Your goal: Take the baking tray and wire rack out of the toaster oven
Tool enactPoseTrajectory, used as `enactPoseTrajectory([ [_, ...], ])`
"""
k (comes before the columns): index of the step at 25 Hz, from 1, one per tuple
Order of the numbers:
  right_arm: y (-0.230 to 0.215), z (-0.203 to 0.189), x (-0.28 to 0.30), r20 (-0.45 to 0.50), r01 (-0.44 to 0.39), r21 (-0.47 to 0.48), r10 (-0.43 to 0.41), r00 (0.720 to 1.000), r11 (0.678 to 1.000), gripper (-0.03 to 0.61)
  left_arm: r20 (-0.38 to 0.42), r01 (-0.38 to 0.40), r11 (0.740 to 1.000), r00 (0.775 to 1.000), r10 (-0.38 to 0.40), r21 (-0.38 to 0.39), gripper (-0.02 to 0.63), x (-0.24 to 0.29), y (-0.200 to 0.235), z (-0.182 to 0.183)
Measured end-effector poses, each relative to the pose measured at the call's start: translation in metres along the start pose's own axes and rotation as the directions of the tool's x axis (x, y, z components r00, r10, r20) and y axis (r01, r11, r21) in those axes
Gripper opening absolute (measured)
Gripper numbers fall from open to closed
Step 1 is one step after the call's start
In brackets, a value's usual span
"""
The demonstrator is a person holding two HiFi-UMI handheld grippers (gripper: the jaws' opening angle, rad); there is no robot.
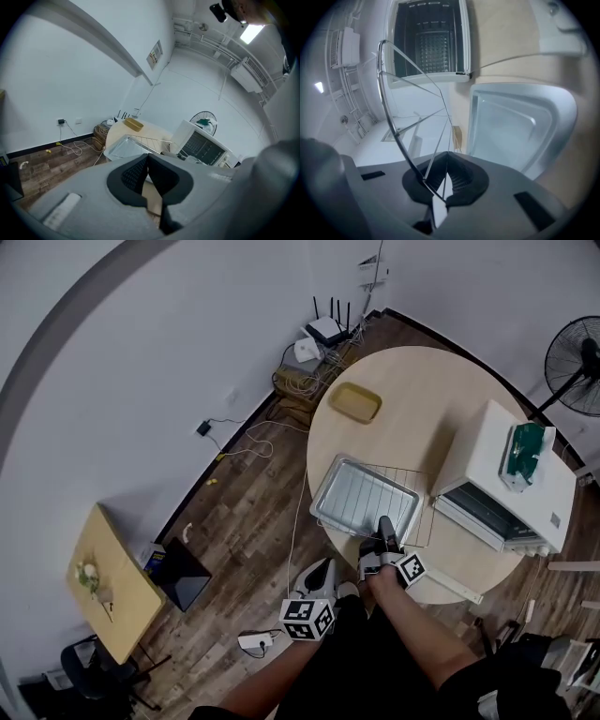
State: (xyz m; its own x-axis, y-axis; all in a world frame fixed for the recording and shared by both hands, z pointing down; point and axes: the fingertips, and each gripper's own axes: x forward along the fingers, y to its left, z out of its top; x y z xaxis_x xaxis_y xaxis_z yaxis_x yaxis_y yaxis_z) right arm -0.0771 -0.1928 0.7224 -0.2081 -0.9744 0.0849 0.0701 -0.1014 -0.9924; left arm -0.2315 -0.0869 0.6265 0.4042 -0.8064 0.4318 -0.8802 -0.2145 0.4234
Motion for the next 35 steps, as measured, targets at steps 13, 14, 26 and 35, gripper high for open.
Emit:
enactPoseTrajectory([
  [13, -0.045, -0.009, -0.004, 0.079, 0.163, 0.060, -0.167, 0.983, 0.985, -0.002, -0.032, -0.012, 1.000, 0.999, 0.013, 0.019, 0.018, 0.004, 0.004, -0.001],
  [14, -0.050, -0.010, -0.005, 0.074, 0.189, 0.045, -0.192, 0.979, 0.981, -0.002, -0.035, -0.009, 1.000, 0.999, 0.010, 0.021, 0.018, 0.004, 0.004, -0.001],
  [26, -0.063, -0.013, -0.005, 0.048, 0.361, 0.019, -0.362, 0.931, 0.932, 0.021, -0.089, 0.021, 1.000, 0.996, -0.020, 0.003, 0.018, 0.006, -0.011, -0.027],
  [35, -0.058, -0.029, -0.010, -0.024, 0.511, -0.022, -0.511, 0.859, 0.860, 0.104, -0.103, 0.048, 0.999, 0.994, -0.046, 0.025, 0.018, 0.008, -0.022, -0.031],
])
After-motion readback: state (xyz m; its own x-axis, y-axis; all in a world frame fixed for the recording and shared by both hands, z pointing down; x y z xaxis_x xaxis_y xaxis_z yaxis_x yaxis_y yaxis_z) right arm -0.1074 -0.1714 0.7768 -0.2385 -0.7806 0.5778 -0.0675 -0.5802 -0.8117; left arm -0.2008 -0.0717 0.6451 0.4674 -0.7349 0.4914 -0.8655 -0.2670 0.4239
